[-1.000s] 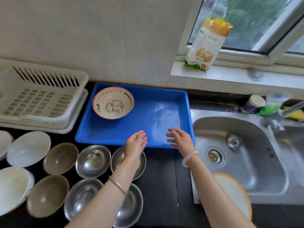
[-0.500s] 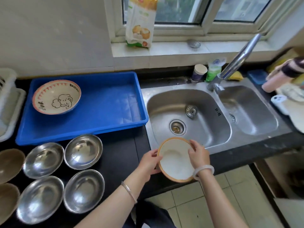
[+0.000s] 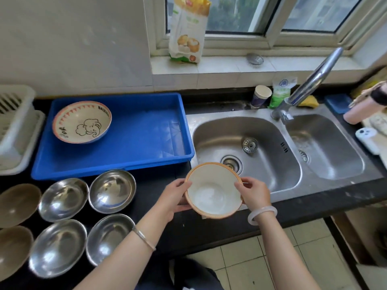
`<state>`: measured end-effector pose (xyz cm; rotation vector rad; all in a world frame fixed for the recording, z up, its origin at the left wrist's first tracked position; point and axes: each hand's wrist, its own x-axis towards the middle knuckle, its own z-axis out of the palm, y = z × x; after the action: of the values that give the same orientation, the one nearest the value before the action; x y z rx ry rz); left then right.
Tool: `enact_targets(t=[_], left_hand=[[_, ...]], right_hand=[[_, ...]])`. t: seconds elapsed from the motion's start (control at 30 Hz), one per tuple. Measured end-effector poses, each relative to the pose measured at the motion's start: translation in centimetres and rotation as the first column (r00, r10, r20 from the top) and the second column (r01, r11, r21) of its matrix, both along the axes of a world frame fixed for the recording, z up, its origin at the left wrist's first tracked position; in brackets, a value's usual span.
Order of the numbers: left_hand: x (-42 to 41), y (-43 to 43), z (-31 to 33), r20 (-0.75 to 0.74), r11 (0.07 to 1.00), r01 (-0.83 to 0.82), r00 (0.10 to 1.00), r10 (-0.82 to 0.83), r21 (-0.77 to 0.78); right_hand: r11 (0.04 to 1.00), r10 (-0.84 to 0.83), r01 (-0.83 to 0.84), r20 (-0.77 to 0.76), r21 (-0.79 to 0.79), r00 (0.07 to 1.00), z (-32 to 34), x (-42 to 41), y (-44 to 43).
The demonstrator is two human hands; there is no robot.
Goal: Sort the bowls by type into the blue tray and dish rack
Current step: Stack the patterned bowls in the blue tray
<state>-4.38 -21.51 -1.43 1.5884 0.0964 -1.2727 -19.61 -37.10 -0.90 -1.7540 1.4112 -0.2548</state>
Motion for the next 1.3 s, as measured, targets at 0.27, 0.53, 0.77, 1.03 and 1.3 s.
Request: enact_targets(t=[0.27, 0.53, 0.77, 1.03, 1.3], left_hand=[[8.8, 4.9, 2.1, 0.027, 0.964, -0.241, 0.969, 0.245, -0.114], [17.1, 10.4, 2.4, 0.027, 0.766, -0.590, 0.787, 0.616, -0.255], [25.4, 13.3, 1.1, 0.132, 0.679, -0.682, 0.672, 0.729, -0.272], [31.8, 13.4, -1.6, 0.240, 0.665, -0.717, 0.622, 0.746, -0.208], [34.3, 12.9, -3.2, 0.265, 0.668, -0.724, 0.619, 0.740, -0.175]], right_hand=[[0.983, 0.114, -0.141, 0.210, 0.116, 0.971, 2.7, 11.8, 2.0], [0.954, 0.215, -0.263, 0.283, 0.142, 0.935, 3.0, 25.7, 6.1], [0.918, 0.314, -0.365, 0.281, 0.154, 0.907, 2.0, 36.4, 9.3], [0.914, 0.376, -0.399, 0.221, 0.071, 0.900, 0.0, 43.9, 11.0], [0.919, 0.381, -0.392, 0.172, 0.034, 0.909, -1.7, 46.4, 11.2]])
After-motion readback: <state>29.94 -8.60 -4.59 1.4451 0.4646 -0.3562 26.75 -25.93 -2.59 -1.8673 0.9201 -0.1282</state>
